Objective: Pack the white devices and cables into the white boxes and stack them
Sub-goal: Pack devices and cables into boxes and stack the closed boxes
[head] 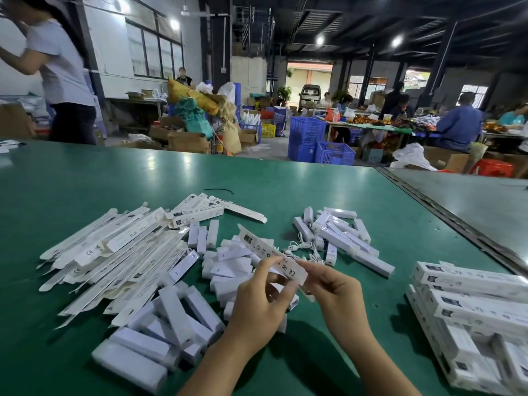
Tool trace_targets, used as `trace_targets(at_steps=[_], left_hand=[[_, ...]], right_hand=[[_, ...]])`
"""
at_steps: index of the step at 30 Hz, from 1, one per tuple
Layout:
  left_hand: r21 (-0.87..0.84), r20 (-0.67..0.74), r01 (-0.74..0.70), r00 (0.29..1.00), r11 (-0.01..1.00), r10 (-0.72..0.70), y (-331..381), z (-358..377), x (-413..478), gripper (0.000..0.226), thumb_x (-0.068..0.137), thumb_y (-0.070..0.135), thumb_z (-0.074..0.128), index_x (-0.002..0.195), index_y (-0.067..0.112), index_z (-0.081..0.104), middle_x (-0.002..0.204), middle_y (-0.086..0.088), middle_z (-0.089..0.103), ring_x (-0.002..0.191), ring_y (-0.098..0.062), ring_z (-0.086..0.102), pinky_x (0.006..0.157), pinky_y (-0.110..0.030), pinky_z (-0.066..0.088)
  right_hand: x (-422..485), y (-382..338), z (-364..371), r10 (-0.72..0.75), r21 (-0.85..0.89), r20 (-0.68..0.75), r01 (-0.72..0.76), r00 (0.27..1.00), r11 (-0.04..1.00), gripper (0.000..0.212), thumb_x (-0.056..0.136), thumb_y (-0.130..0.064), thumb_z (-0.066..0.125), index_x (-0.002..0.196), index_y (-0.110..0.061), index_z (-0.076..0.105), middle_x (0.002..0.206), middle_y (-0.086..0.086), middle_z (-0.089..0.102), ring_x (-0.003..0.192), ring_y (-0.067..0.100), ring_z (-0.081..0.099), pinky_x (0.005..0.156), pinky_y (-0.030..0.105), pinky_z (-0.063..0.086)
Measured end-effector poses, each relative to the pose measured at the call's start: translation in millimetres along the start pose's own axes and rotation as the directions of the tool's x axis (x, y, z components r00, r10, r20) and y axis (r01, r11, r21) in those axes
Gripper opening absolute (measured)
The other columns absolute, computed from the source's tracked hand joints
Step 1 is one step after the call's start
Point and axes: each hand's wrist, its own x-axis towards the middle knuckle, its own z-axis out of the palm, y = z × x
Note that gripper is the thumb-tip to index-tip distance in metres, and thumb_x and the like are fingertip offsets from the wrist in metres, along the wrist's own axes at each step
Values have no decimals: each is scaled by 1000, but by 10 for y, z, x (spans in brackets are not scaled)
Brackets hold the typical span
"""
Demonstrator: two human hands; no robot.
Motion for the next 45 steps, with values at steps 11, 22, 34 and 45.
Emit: trace_targets(at_steps=[11,22,34,45], left_hand=[[-223,-67,9,997,975,-25,58,-32,10,43,81,55,67,122,47,57,95,15,75,92,-1,70,78,-13,52],[-311,37,76,997,947,-68,97,-60,0,50,71,55,73,120,50,63,85,15,74,83,-2,69,78,-17,53],[-335,-49,121,988,934,-146,4,-67,33,44,61,71,79,102,59,69,77,-4,76,75,-13,72,71,-32,60],[-346,-58,117,988,931,-145,17,-16,-5,47,75,74,65,109,42,69,80,0,78,78,-19,76,74,-39,62]], right_hand=[[2,-18,-91,-33,150,72,22,997,988,38,84,13,62,107,-16,68,97,4,74,91,12,69,74,20,53],[5,-14,-59,-36,61,6,36,999,997,23,77,5,77,83,-18,74,83,5,73,79,19,68,75,38,55],[-23,-34,-116,-292,-320,361,411,886,853,48,76,-20,78,121,-26,64,128,-24,61,115,-3,59,87,17,49],[1,16,-61,-550,-366,142,560,823,743,9,78,-9,77,86,-6,77,99,-3,74,89,2,70,78,24,58]])
